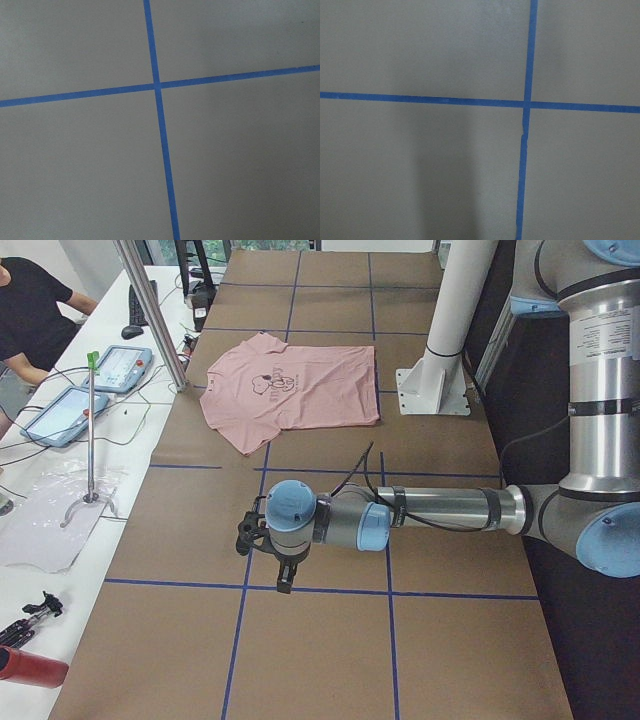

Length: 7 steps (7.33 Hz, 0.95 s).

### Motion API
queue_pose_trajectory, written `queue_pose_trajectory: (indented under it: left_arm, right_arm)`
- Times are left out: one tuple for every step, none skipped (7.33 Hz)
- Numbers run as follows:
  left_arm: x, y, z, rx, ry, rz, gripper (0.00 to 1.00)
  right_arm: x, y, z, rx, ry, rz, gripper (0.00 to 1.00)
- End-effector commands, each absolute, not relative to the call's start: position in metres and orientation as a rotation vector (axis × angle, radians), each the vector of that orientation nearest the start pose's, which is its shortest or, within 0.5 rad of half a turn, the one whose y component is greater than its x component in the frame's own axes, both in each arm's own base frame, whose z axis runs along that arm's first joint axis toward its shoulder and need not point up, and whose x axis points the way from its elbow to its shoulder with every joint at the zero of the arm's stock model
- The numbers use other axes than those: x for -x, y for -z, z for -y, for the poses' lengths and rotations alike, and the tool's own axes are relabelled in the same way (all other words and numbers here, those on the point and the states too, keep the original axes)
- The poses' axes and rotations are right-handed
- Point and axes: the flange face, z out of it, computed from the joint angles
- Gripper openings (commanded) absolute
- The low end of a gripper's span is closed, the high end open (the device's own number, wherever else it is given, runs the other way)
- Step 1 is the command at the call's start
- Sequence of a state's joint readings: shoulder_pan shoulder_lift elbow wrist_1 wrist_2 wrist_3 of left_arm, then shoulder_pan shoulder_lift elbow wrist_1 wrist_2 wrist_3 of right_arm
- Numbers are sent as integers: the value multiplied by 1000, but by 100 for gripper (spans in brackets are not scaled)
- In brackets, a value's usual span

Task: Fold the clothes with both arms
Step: 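Move the right gripper toward the shirt's sleeve farthest from the robot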

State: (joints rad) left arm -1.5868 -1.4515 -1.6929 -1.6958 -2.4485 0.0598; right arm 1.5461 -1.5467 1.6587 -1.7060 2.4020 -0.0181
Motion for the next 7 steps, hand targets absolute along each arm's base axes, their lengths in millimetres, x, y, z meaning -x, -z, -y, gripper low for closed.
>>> queue_pose_trajectory:
  left_arm:
    - [63,-627,447,-171,-112,-867,100]
    - [64,-626,447,-170,-107,-855,100]
    - [63,-629,442,-162,-102,-862,100]
    - [62,-629,443,-159,-102,-862,100]
    - [62,-631,447,-153,-90,-863,100]
    - [61,-620,451,-153,-41,-873,100]
    - [61,-616,450,-194,-61,-877,100]
  right_arm:
    - [-48,-623,495,3,36,830,100]
    - [-48,-627,496,-25,48,830,100]
    - [-45,-633,499,-49,64,830,100]
    - [-19,-627,506,-97,138,833,100]
    - [14,-618,516,-98,142,847,100]
    - [52,-600,527,-126,158,871,100]
    - [119,-562,553,-116,137,904,100]
